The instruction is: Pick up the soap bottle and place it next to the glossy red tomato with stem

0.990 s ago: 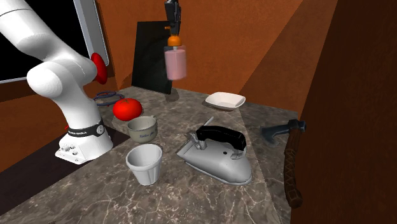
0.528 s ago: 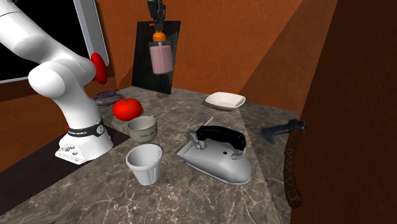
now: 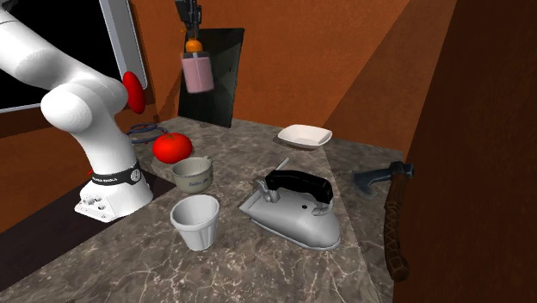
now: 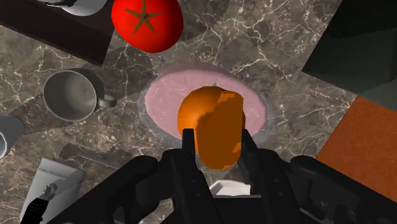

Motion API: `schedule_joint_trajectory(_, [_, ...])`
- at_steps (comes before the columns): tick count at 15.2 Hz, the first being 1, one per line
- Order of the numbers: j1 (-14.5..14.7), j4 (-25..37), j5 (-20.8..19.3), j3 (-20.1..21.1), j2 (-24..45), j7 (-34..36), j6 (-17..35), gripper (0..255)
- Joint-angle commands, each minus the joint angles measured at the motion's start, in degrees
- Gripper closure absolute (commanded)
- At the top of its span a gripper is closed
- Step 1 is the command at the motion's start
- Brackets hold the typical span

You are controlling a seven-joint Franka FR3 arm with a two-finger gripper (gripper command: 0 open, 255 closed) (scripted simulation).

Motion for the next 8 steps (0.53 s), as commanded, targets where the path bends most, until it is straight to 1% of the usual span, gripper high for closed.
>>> schedule_joint_trajectory(1, [0.81,0.92,1.71,1.88,-1.13,2.81,-1.5,255])
schedule_joint_trajectory(8, [2.55,5.57,7.27,8.53,-2.85,12.19,-5.34,255])
